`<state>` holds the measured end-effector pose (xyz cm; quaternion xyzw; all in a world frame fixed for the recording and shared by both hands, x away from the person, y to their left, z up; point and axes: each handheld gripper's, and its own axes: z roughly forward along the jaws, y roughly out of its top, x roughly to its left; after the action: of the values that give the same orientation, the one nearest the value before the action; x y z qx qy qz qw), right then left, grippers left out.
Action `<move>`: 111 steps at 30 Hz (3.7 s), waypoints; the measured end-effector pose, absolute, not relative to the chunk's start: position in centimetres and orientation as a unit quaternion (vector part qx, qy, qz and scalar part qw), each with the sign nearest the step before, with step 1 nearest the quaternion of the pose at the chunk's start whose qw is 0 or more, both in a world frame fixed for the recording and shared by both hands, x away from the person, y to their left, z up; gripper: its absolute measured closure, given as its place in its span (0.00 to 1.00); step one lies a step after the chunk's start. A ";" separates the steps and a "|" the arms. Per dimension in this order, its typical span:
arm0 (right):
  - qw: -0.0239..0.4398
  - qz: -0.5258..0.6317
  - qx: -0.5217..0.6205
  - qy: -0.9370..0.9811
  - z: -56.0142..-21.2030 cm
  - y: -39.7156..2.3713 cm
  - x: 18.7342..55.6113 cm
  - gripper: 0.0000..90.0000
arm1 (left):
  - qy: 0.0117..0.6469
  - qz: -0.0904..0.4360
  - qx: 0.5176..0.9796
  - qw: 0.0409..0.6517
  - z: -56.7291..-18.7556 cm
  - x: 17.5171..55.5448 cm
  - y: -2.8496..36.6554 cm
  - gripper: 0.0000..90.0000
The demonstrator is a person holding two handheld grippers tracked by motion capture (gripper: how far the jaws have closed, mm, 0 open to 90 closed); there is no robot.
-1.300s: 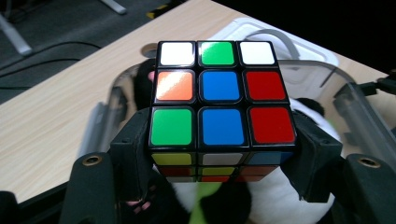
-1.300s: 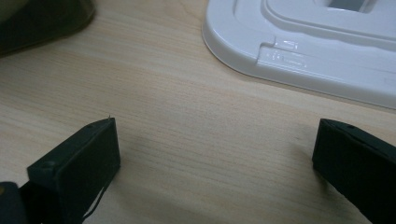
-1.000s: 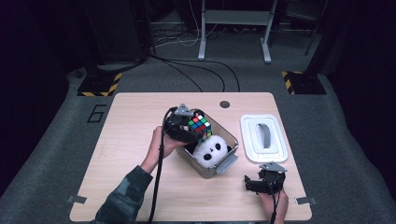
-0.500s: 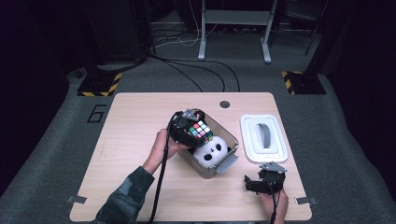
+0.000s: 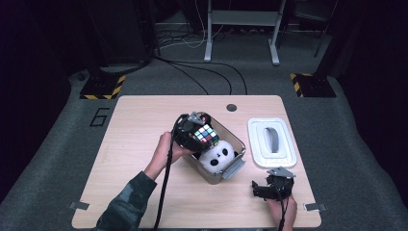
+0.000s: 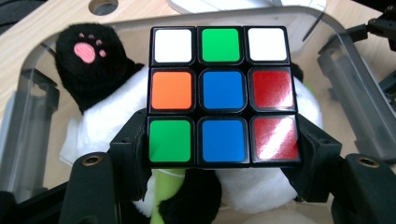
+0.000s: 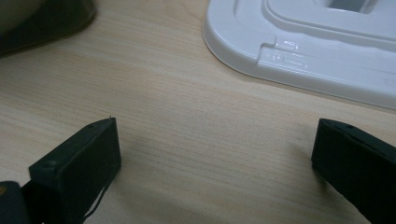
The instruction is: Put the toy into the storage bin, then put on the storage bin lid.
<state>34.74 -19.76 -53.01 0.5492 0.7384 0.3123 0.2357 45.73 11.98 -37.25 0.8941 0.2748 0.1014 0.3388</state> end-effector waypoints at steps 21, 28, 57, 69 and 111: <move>0.236 0.313 0.551 0.737 -53.0 -19.7 34.7 0.01 | 0.273 0.078 0.912 0.296 -39.0 47.3 10.3 0.38; 0.236 0.313 0.550 0.737 -53.0 -19.7 34.7 0.01 | 0.265 0.102 0.906 0.315 -38.4 46.3 10.7 0.37; 0.236 0.313 0.550 0.737 -53.0 -19.7 34.7 0.01 | 0.320 0.163 0.849 0.388 -37.4 41.4 19.6 0.06; 0.236 0.313 0.550 0.738 -53.0 -19.7 34.7 0.01 | 0.381 0.173 0.824 0.381 -40.4 39.9 25.8 0.01; 0.212 0.322 0.543 0.746 -52.3 -20.8 35.6 0.02 | 0.496 0.197 0.784 0.319 -52.8 40.3 33.7 0.00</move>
<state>35.56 -20.79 -52.30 0.5432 0.7456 0.3222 0.2125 40.28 33.66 -52.79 0.7836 0.4959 0.1966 0.3185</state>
